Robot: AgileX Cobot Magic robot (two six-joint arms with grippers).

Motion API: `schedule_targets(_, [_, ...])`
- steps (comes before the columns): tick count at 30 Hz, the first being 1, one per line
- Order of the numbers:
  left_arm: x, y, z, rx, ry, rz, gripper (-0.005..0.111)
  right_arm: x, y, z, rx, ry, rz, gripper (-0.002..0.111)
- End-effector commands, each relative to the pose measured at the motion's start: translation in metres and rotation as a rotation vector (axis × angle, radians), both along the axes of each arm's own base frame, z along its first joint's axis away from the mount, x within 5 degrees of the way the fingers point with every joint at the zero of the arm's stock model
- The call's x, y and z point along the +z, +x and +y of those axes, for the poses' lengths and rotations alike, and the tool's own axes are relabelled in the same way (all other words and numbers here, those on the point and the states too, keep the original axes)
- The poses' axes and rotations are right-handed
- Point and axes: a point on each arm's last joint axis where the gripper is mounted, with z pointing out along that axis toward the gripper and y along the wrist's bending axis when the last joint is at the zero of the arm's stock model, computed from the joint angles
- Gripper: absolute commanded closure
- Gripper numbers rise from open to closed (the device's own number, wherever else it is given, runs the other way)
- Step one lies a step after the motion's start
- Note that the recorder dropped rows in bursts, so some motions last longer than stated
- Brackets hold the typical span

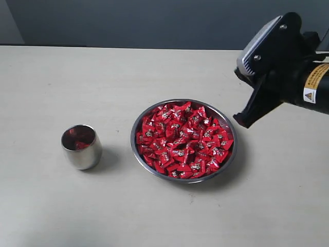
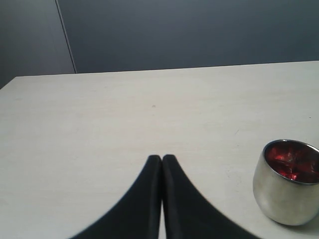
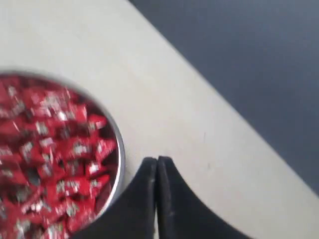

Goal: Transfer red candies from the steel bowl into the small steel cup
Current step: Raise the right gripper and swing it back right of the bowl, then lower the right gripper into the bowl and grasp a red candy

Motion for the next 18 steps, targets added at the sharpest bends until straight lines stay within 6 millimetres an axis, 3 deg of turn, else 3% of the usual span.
schedule_targets(1, [-0.001,0.0,0.0,0.001,-0.004,-0.003,0.106,-0.008,0.014,-0.002,-0.107,-0.058,0.12,0.109])
schedule_targets(14, [-0.001,0.0,0.0,0.001,-0.004,-0.003,0.106,-0.044,0.043,0.025,-0.305,0.193,0.4,0.109])
schedule_targets(18, [-0.001,0.0,0.0,0.001,-0.004,-0.003,0.106,-0.049,0.049,0.028,-0.324,0.094,0.484,0.109])
